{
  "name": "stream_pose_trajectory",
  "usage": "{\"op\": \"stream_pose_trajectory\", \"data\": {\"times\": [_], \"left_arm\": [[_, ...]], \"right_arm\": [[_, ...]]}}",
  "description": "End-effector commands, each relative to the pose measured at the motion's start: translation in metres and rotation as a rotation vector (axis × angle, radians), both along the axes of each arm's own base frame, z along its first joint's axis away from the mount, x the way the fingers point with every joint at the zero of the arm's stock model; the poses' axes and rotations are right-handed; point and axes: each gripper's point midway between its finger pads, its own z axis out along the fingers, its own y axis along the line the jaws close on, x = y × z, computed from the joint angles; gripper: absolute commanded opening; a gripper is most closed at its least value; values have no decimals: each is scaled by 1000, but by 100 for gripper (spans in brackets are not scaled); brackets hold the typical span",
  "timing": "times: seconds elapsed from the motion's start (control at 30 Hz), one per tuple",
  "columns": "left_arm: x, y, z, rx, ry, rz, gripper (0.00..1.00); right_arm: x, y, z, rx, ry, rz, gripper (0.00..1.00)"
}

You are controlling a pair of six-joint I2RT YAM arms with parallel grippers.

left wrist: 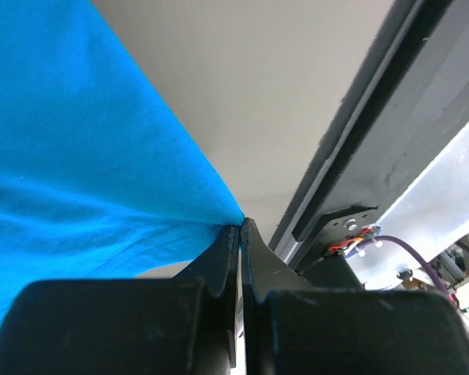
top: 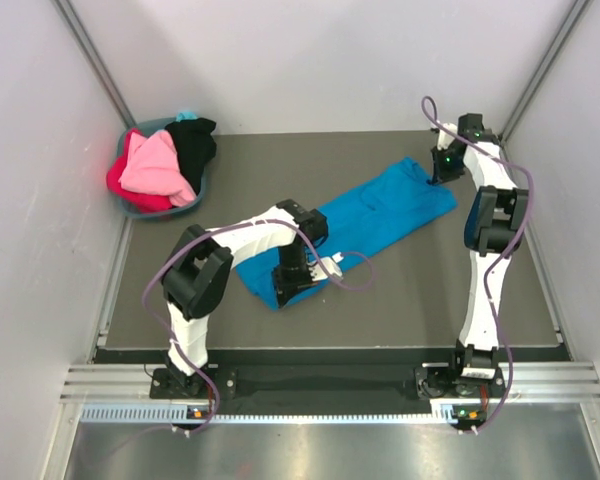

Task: Fold and stack the t-shirts
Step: Fold the tshirt

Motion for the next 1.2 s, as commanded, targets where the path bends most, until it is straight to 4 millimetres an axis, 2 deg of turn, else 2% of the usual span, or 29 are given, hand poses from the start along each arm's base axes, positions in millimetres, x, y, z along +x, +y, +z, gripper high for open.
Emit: {"op": "stream_pose_trajectory", "data": {"times": [0.0,0.03,0.1,0.17,0.23,0.33,0.37,0.4,0.43,0.47,0.6,0.77,0.83,0.87,0.93,1.03,1.17], "left_arm": [[-11,-14,9,-21,64,6,0],[-15,-21,9,-32,75,-7,0],[-12,-34,8,-52,83,-26,0],[-15,-52,11,-86,91,-60,0],[-22,-66,7,-88,110,-103,0],[-24,-93,10,-128,97,-153,0],[-26,-99,7,-132,110,-157,0],[-27,-108,10,-149,104,-164,0],[-30,-108,8,-142,122,-162,0],[-29,-115,8,-155,119,-163,0],[-36,-136,13,-195,131,-172,0],[-46,-156,12,-223,131,-206,0],[-49,-172,17,-263,127,-222,0],[-49,-177,11,-259,130,-223,0],[-50,-189,14,-280,107,-247,0],[-50,-199,11,-295,98,-263,0],[-52,-203,8,-298,107,-248,0]], "right_arm": [[24,-3,6,-36,-72,-24,5],[35,-2,12,-43,-103,-20,5],[46,4,19,-58,-143,-10,5],[57,11,28,-81,-189,-2,6],[69,15,39,-105,-248,1,6],[85,33,51,-122,-327,25,6],[87,32,51,-125,-337,20,6],[94,44,52,-134,-367,29,6],[97,43,53,-136,-381,27,6],[100,53,54,-132,-394,34,6],[116,60,55,-108,-453,9,8],[133,76,65,-94,-538,9,8],[136,87,65,-85,-556,17,8],[139,90,67,-83,-577,15,8],[143,97,70,-76,-596,18,8],[148,105,78,-60,-636,12,7],[155,113,85,-44,-684,18,6]]}}
